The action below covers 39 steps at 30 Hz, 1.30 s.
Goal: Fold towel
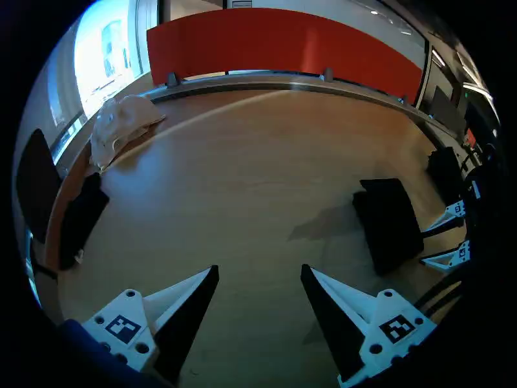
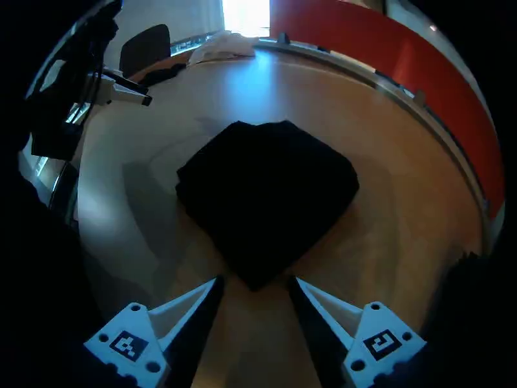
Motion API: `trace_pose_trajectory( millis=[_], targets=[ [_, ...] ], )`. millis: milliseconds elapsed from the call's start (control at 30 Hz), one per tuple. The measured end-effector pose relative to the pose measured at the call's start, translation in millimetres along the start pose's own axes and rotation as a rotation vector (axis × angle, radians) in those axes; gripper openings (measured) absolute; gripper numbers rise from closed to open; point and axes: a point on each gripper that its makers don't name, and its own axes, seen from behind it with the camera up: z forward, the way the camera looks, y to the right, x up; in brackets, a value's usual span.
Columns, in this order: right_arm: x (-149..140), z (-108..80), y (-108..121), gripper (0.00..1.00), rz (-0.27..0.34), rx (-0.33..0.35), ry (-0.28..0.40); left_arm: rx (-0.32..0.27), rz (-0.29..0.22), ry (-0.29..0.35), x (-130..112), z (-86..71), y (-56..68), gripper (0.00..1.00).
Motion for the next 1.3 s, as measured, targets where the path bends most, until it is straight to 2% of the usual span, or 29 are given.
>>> trace_pose_trajectory(
  millis=[233,467,633,800,1067,1300],
  targets=[
    [-0.6,0.4,1.9,0.54,0.000,-0.009,0.003,-0.001,0.001,0.003,1.2,-0.8,0.7,0.94],
    [-1.7,0.6,1.6,0.26,-0.012,-0.019,0.007,0.000,-0.001,0.003,1.0,-0.7,0.0,0.94],
    [0.5,2.2,2.4,0.10,0.007,-0.022,0.018,-0.001,0.002,0.004,0.6,-1.1,-0.2,0.94],
    [1.6,2.8,2.6,0.05,0.024,-0.021,0.025,-0.001,0.005,0.005,0.0,-1.3,-0.3,0.94],
    [11.8,-2.4,6.5,0.05,0.038,-0.036,0.059,-0.003,0.006,0.006,-0.2,-1.4,0.0,0.94],
    [47.8,-24.0,11.8,0.05,0.013,-0.053,0.139,-0.001,0.007,0.012,2.0,-2.4,-1.9,0.94]
  ],
)
